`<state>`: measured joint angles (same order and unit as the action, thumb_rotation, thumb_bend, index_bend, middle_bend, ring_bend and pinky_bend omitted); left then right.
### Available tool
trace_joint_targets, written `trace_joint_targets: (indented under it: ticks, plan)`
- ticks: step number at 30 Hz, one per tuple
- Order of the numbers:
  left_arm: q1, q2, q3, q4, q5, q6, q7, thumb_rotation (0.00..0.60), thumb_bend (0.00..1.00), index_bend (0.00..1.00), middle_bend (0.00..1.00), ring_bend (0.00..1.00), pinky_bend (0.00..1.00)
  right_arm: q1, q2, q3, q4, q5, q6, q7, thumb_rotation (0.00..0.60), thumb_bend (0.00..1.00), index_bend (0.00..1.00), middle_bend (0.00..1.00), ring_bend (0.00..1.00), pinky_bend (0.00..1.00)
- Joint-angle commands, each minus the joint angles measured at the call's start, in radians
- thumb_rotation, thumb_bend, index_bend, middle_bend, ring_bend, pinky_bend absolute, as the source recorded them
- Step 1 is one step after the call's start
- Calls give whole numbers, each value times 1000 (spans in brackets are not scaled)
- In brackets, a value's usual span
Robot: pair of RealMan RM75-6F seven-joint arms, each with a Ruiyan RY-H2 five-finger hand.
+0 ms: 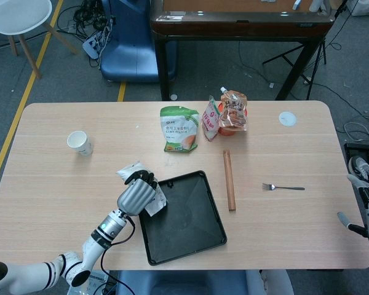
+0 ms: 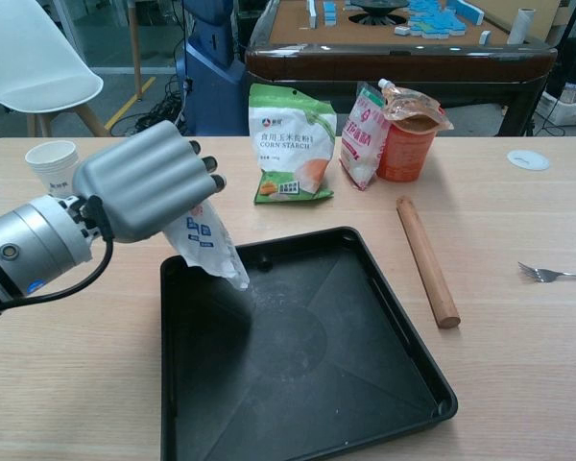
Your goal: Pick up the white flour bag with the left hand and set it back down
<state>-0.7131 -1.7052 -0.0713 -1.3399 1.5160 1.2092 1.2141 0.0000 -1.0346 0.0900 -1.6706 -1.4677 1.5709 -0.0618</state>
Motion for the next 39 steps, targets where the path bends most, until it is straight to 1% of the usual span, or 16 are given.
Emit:
trace_joint_targets:
  ticks: [1,3,6,7,12,16,20,21,22,25,31,35,39]
  plan:
    - [8,1,-15,-30,-43,-22,27,600,211,634,807,771,744,0,1,0,-1,4,-2,-1,600,174,192,282,205,218]
    - [5,5,-24,-46,-60,-38,-15,600,211,634,808,771,744,0,1,1,-2,5,-4,-2,600,174,192,282,205,218]
    - [0,2,-40,-38,-63,-43,-123,600,210,637,811,771,744,-1,1,1,-1,7,-5,-2,600,174,192,282,205,218]
    - [-2,1,-46,-29,-65,-48,-178,600,211,638,813,772,744,-1,0,1,0,8,-5,-2,600,174,192,282,205,218]
    - [-12,-14,-82,15,-80,-56,-373,600,210,638,817,770,744,-2,0,3,2,11,-5,0,600,174,192,282,205,218]
    - [-19,-33,-126,52,-125,-75,-543,600,211,639,818,769,744,-3,0,3,2,12,-6,1,600,174,192,282,205,218]
    - [-22,-36,-159,57,-177,-104,-635,600,210,639,820,769,744,-4,1,4,2,15,-5,1,600,174,192,282,205,218]
    - [-21,-37,-183,52,-218,-125,-682,600,211,638,821,768,744,-5,1,4,2,17,-5,1,600,174,192,282,204,218]
    - [-21,-39,-222,44,-280,-154,-749,600,211,637,821,768,744,-6,1,4,2,18,-5,1,600,174,192,282,204,218]
    - [-32,-42,-266,59,-344,-188,-825,600,211,636,821,766,744,-6,1,4,3,18,-6,2,600,174,192,282,205,218]
    - [-45,-63,-325,101,-460,-245,-937,600,210,636,821,758,744,-5,0,4,3,18,-8,3,600,174,192,282,205,218]
    - [-44,-56,-371,99,-569,-330,-1053,600,211,635,818,754,744,-6,0,5,4,22,-11,2,600,174,192,282,205,218]
    - [-48,-45,-398,109,-653,-404,-1132,600,210,626,812,753,743,-5,0,5,3,23,-12,0,600,175,192,282,204,218]
